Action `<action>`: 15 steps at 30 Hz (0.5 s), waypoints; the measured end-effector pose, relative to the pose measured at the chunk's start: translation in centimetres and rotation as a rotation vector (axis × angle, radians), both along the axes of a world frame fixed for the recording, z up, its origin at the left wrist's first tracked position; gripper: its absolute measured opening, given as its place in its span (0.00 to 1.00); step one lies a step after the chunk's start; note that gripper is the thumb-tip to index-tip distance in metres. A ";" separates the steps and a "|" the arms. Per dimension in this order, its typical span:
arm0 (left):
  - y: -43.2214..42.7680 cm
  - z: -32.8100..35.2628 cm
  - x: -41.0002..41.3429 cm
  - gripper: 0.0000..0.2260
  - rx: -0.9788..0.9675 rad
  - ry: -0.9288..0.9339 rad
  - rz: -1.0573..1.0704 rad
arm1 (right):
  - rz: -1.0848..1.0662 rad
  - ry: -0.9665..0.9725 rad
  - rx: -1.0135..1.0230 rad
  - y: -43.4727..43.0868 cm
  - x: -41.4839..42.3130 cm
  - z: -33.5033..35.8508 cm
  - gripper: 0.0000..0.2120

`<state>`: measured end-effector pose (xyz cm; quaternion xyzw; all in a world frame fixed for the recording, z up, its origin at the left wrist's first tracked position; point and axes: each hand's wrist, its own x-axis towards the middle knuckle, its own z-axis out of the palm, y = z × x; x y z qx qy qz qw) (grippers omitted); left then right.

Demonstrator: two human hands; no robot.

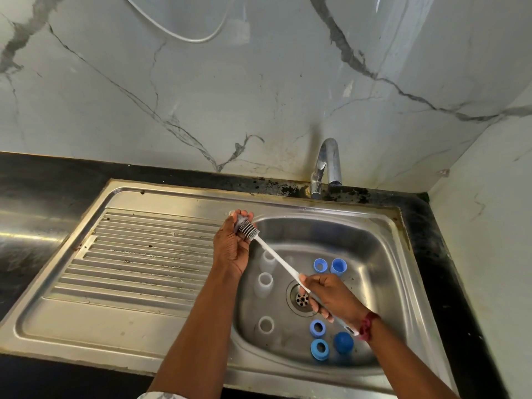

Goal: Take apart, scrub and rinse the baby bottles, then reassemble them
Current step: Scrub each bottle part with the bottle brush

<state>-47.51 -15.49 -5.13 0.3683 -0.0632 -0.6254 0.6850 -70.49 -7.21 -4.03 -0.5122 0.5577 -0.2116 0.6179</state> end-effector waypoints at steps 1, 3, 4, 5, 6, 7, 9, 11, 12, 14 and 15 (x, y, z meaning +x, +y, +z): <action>-0.1 -0.1 0.0 0.07 0.038 -0.020 0.029 | -0.021 0.090 -0.068 -0.1 0.2 -0.3 0.23; -0.2 -0.2 -0.1 0.05 0.120 -0.069 0.091 | -0.047 0.288 -0.233 -0.1 0.5 -1.1 0.17; -0.3 -0.2 0.0 0.04 0.154 -0.087 0.125 | -0.058 0.390 -0.308 -0.1 0.4 -1.5 0.14; -0.3 0.0 0.2 0.04 0.183 -0.106 0.158 | -0.086 0.475 -0.359 0.0 0.1 -2.0 0.12; -0.4 0.1 0.4 0.04 0.204 -0.133 0.180 | -0.126 0.525 -0.384 0.2 -0.1 -2.5 0.10; -0.4 0.2 0.7 0.04 0.216 -0.171 0.182 | -0.161 0.540 -0.392 0.3 -0.5 -2.8 0.09; -0.2 0.3 1.2 0.05 0.229 -0.239 0.118 | -0.193 0.535 -0.401 0.5 -1.1 -3.3 0.09; 0.3 0.2 1.1 0.08 0.242 -0.263 0.021 | -0.216 0.497 -0.419 0.7 -1.4 -3.4 0.09; 0.7 0.2 0.9 0.10 0.247 -0.275 -0.022 | -0.237 0.457 -0.426 0.9 -1.4 -3.3 0.08; 1.3 0.0 0.3 0.13 0.247 -0.301 -0.091 | -0.275 0.380 -0.443 1.3 -1.4 -3.1 0.07; 1.6 0.0 -0.1 0.14 0.237 -0.304 -0.116 | -0.282 0.360 -0.463 1.4 -1.5 -3.1 0.07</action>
